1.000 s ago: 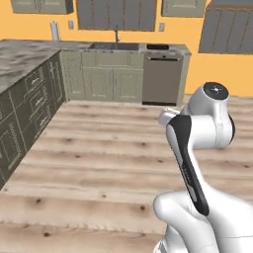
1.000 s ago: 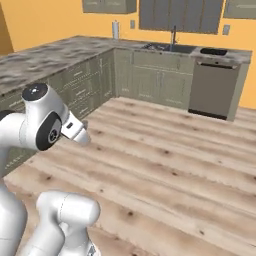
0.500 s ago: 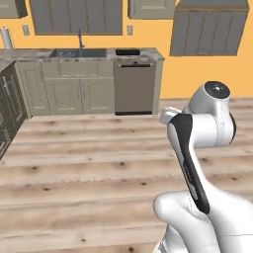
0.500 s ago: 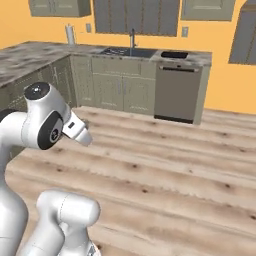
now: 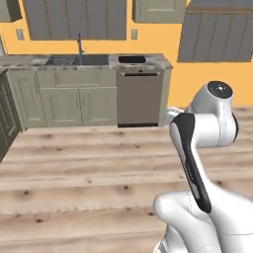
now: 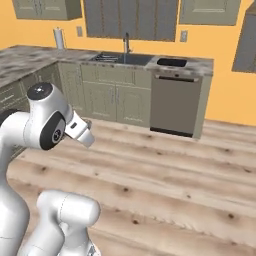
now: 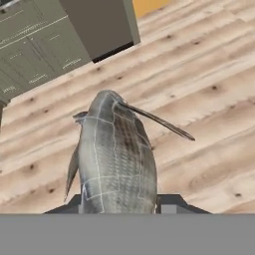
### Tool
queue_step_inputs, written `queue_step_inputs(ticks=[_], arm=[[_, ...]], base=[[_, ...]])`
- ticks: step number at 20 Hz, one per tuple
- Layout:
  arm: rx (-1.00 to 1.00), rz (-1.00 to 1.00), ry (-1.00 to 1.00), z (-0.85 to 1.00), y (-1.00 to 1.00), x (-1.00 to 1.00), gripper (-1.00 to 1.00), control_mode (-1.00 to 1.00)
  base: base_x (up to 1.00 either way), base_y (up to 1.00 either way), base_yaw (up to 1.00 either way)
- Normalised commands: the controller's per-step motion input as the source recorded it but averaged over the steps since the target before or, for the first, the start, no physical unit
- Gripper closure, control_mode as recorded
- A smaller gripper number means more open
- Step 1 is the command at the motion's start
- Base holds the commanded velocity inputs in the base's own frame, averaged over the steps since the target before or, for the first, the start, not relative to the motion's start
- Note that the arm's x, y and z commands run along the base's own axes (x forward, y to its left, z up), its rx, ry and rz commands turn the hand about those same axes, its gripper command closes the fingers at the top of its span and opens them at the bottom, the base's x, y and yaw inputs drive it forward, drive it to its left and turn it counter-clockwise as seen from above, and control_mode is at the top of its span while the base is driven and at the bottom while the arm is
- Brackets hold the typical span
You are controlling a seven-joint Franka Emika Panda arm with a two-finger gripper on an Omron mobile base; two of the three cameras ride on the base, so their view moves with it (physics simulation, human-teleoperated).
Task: Take the fish out of the fridge, briefly rinse it in the sink, and place it on the tray next to the sink.
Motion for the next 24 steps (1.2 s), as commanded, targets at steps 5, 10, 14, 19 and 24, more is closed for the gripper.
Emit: queue_step_inputs(ticks=[5,10,14,19,24], arm=[[0.0,0.0,0.0,0.0,0.0,0.0,1.0,1.0],[0.0,0.0,0.0,0.0,0.0,0.0,1.0,1.0],[0.0,0.0,0.0,0.0,0.0,0.0,1.0,1.0],[0.0,0.0,0.0,0.0,0.0,0.0,1.0,1.0],[0.0,0.0,0.0,0.0,0.0,0.0,1.0,1.0]], base=[[1.0,0.0,0.19],[1.0,0.5,0.1],[1.0,0.94,0.0],[1.0,0.95,0.0],[1.0,-0.1,-0.02]])
